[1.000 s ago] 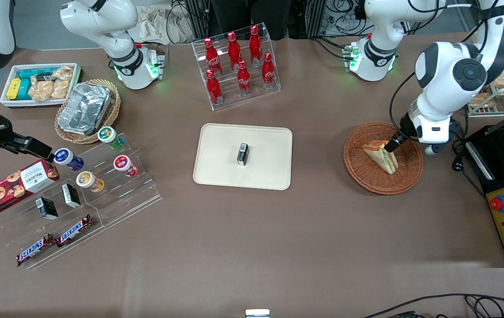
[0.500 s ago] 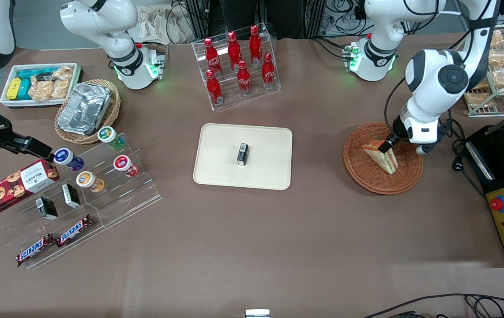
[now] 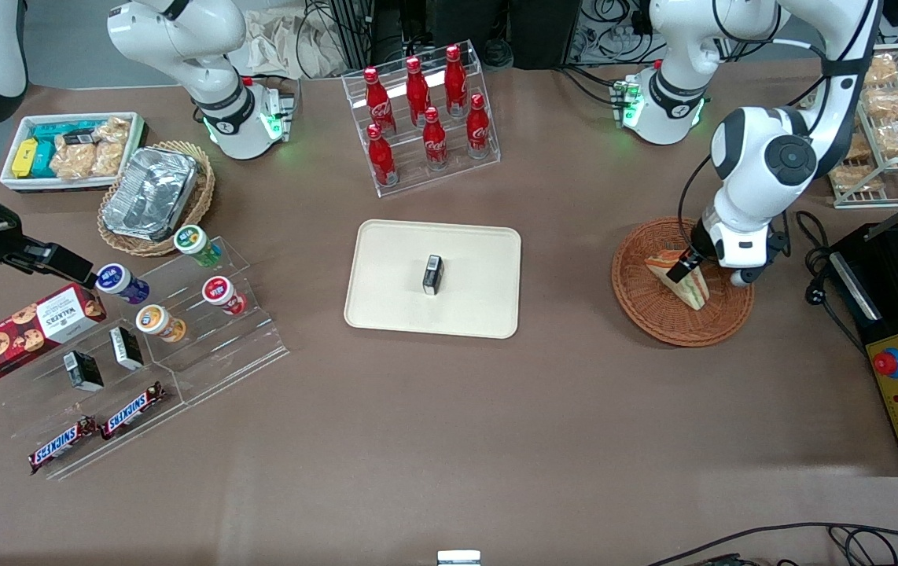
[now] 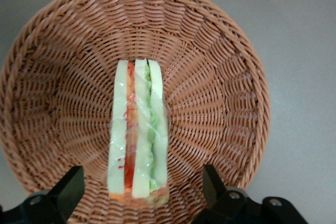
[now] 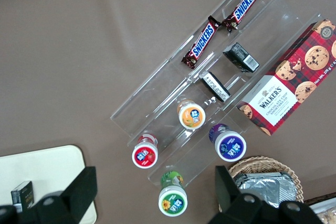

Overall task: Place sandwich from basket to tray
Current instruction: 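Lower the open left gripper around the sandwich and close on it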

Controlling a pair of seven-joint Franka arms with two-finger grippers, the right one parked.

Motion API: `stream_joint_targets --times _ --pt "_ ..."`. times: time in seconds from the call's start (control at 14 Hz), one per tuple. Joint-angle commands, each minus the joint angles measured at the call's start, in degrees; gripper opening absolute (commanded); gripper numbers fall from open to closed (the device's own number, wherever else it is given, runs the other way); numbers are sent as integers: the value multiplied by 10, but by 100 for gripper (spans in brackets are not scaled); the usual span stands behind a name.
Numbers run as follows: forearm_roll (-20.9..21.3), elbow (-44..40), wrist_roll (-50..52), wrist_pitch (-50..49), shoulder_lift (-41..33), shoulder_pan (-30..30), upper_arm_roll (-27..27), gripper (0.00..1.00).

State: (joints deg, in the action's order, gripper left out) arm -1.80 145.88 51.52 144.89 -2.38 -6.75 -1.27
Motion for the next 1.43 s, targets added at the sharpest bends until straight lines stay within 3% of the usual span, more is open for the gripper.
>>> stream_joint_targets --times 0.0,0.43,0.5,0.57,0.64,0.71,0.79,0.86,1.14,1.36 --pt "0 2 20 23 14 -7 1 100" --pt "2 5 20 58 45 -8 1 99" --pt "1 5 20 58 46 -8 1 92" --pt "1 5 20 58 47 -8 1 81" --pt "1 5 21 58 48 -8 1 54" --pt "1 5 22 58 48 -7 1 37" --pt "3 5 21 58 49 -7 2 12" --pt "8 5 17 58 50 -5 1 0" --pt "10 0 11 49 23 -6 2 0" --pt "11 -56 -5 -71 -15 -8 0 0"
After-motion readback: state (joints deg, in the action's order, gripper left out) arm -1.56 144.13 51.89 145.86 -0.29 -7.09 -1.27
